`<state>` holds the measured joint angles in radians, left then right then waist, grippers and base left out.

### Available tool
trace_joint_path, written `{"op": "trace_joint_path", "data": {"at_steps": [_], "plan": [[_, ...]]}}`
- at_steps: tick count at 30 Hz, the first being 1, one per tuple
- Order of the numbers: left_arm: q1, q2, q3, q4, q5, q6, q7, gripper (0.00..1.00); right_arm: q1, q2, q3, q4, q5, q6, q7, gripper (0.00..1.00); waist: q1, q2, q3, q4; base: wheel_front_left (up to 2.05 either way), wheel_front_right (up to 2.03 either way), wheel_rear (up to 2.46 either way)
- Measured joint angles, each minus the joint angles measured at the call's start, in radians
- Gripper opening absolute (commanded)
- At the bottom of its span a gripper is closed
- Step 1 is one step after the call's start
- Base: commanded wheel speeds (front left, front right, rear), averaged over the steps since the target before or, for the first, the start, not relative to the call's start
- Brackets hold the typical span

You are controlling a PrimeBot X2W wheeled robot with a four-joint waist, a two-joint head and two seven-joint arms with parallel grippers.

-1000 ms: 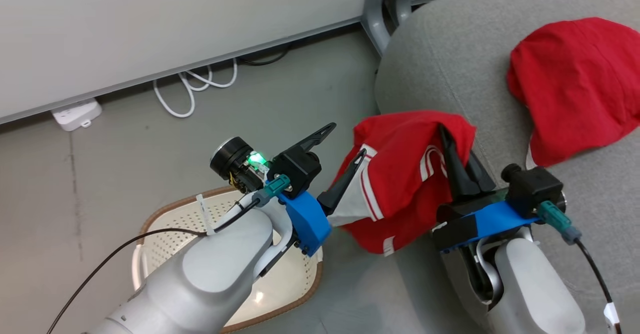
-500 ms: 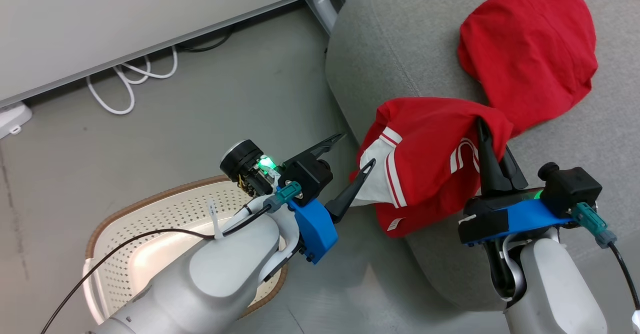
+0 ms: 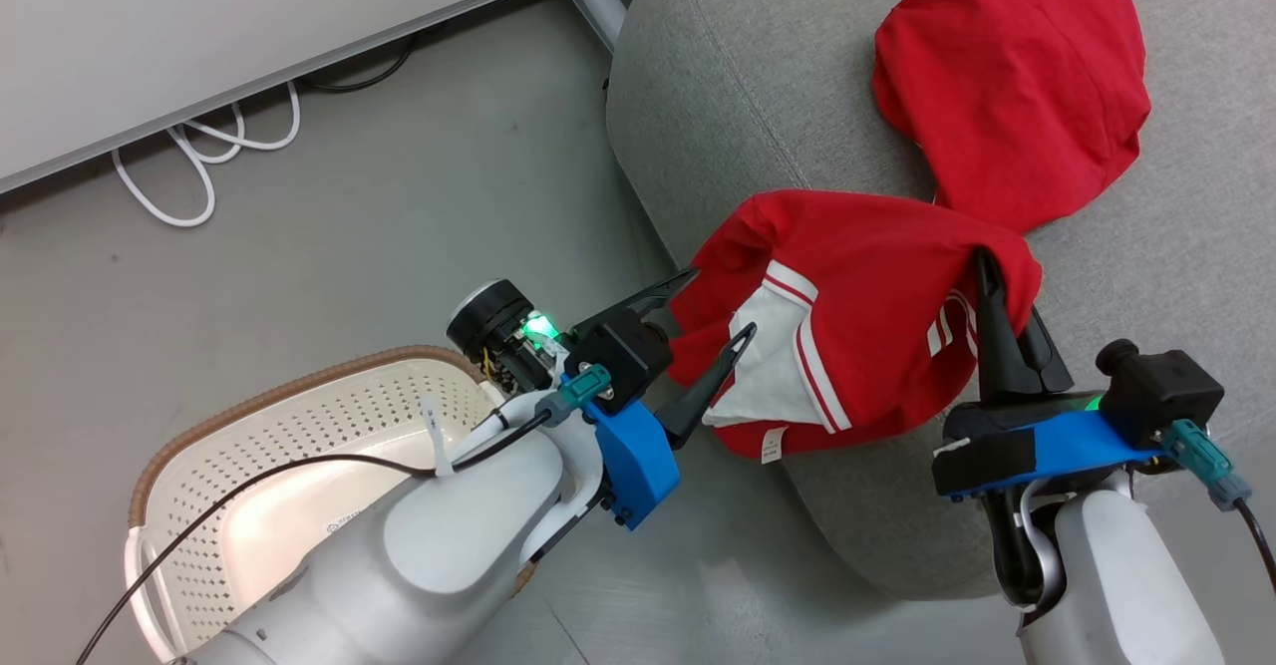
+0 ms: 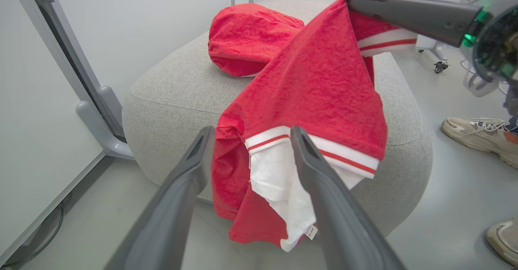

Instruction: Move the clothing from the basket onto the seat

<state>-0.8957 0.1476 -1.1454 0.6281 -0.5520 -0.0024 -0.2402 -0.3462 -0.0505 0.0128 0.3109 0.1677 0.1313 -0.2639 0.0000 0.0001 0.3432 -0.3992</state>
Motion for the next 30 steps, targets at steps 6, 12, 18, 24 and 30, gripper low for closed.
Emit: {"op": "trace_joint_path", "data": {"at_steps": [6, 12, 18, 24, 30], "plan": [[0.0, 0.002, 0.0, -0.003, -0.002, 0.004, 0.0, 1.0, -0.012, 0.0, -0.002, -0.004, -0.002, 0.0, 0.0, 0.0, 0.0, 0.0, 0.002, 0.012, 0.0, 0.0, 0.0], [-0.012, 0.008, 0.0, -0.012, -0.001, 0.012, -0.002, 1.0, -0.098, 0.0, -0.016, -0.027, -0.013, 0.0, 0.0, 0.0, 0.0, 0.0, 0.025, 0.022, 0.0, 0.0, 0.0], [-0.037, 0.029, -0.004, -0.027, 0.009, 0.018, 0.005, 1.0, -0.274, -0.022, -0.04, -0.075, -0.027, 0.0, 0.0, 0.0, 0.0, 0.0, 0.077, 0.028, 0.0, 0.0, 0.0], [-0.076, 0.061, -0.009, -0.054, 0.024, 0.023, 0.031, 1.0, -0.463, -0.084, -0.124, -0.135, -0.024, 0.0, 0.0, 0.0, 0.0, 0.0, 0.15, 0.03, 0.0, 0.0, 0.0], [-0.119, 0.098, -0.016, -0.096, 0.044, 0.031, 0.063, 1.0, -0.626, -0.186, -0.262, -0.162, -0.01, 0.0, 0.0, 0.0, 0.0001, 0.0, 0.235, 0.026, 0.0, 0.0, 0.0]]}}
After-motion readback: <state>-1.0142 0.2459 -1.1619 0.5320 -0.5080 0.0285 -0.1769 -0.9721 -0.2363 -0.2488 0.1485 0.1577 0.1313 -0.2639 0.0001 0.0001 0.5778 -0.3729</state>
